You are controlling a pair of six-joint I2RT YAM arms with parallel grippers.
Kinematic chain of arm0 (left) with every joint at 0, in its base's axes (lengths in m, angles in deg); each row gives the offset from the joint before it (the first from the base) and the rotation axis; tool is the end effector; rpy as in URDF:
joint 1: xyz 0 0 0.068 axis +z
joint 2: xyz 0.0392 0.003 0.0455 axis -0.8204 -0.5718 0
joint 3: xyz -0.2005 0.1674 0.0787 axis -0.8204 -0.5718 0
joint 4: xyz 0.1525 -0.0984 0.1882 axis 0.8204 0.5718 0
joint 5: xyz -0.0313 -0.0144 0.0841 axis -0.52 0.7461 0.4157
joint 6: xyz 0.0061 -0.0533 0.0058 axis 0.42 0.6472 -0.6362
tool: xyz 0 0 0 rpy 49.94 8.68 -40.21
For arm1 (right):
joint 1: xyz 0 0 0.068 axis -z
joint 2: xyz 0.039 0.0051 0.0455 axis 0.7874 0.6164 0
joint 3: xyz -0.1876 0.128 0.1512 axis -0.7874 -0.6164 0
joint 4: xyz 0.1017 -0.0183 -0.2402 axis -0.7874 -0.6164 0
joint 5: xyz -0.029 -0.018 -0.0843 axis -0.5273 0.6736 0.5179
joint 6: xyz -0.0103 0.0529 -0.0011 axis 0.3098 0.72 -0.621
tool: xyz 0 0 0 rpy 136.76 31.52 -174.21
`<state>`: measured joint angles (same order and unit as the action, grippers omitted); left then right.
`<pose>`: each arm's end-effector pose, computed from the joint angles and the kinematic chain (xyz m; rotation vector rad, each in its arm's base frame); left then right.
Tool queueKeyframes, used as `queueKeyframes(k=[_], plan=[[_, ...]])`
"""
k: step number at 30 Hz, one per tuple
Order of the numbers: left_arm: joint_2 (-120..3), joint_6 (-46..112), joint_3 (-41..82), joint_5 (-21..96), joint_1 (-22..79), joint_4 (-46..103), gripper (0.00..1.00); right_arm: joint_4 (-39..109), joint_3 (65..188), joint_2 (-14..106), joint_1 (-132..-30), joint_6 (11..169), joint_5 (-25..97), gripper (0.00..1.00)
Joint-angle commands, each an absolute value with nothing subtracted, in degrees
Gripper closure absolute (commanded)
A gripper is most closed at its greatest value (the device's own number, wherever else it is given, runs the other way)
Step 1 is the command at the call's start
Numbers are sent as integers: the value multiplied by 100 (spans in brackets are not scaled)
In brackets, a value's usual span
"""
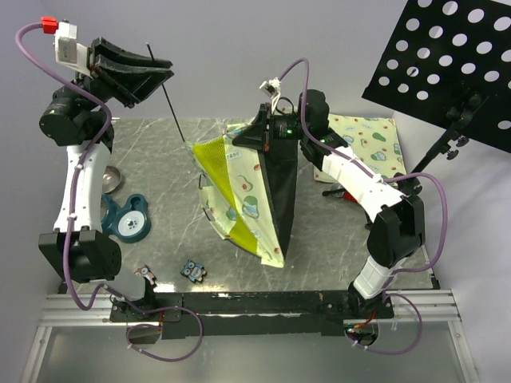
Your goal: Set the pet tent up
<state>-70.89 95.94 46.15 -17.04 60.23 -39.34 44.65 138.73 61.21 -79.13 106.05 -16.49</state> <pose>0.2605 -0.0085 0.5669 0.7879 0.8754 -1.1754 0.3340 0.2061 0.4009 -0.9534 1.4931 1.4559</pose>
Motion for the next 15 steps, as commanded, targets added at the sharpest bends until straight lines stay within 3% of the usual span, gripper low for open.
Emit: queueKeyframes(k=[1,5,11,15], plan=[[-6994,9736,4591,-1609,5943,-4184,82,4763,13995,6103,-7963,10578,-1754,100],[-6959,9806,4538,-1539,5943,-4140,99,4737,13987,6129,-7955,10561,-1745,100],[-7178,10192,4827,-2124,5856,-3518,99,4711,14048,6094,-7963,10570,-1745,100],[-6979,8556,4628,-3278,5548,-817,99,4606,14258,6103,-7981,10491,-1780,100]])
